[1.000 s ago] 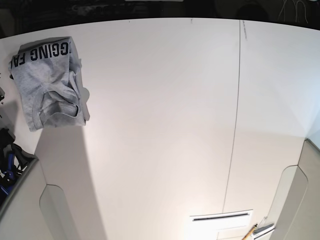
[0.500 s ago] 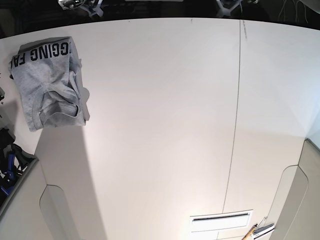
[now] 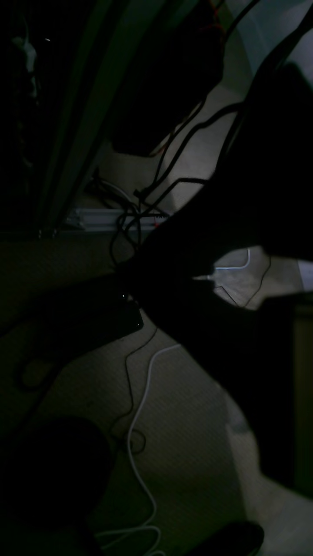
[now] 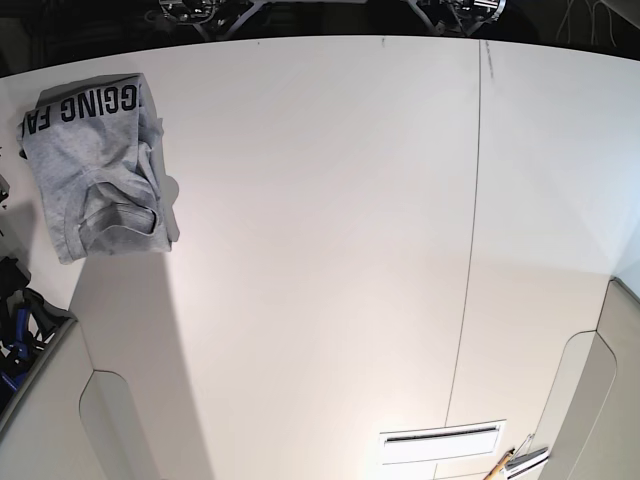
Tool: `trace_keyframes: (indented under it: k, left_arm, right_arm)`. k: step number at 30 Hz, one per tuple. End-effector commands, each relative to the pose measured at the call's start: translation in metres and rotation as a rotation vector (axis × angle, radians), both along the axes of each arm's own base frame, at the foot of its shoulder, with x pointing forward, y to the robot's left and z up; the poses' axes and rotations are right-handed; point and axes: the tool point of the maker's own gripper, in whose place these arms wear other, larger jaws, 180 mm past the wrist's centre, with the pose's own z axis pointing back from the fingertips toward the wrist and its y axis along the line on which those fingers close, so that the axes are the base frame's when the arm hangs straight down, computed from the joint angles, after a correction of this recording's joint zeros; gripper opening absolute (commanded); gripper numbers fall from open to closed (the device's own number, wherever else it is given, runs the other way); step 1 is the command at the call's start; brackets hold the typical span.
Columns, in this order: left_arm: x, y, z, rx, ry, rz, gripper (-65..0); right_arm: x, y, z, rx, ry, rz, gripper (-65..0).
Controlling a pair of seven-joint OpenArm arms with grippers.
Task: Fold the T-shirt properly
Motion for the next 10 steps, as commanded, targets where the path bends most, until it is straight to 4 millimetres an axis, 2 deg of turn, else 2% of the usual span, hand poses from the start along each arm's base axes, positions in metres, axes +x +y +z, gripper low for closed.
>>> trace_keyframes:
  k: [1,10]
  left_arm:
    - [0.0003,0.0022,0.0008,0.0,-0.006,0.0,-65.0]
    - [0.0024,0.002,0.0009,0.0,-0.01,0.001,-65.0]
  right_arm:
    - [0.0041,0.0022,0.0011,0.011,-0.01,-0.02,-65.0]
    - [0.0052,0.0016,0.0013,0.013,-0.01,-0.037,-65.0]
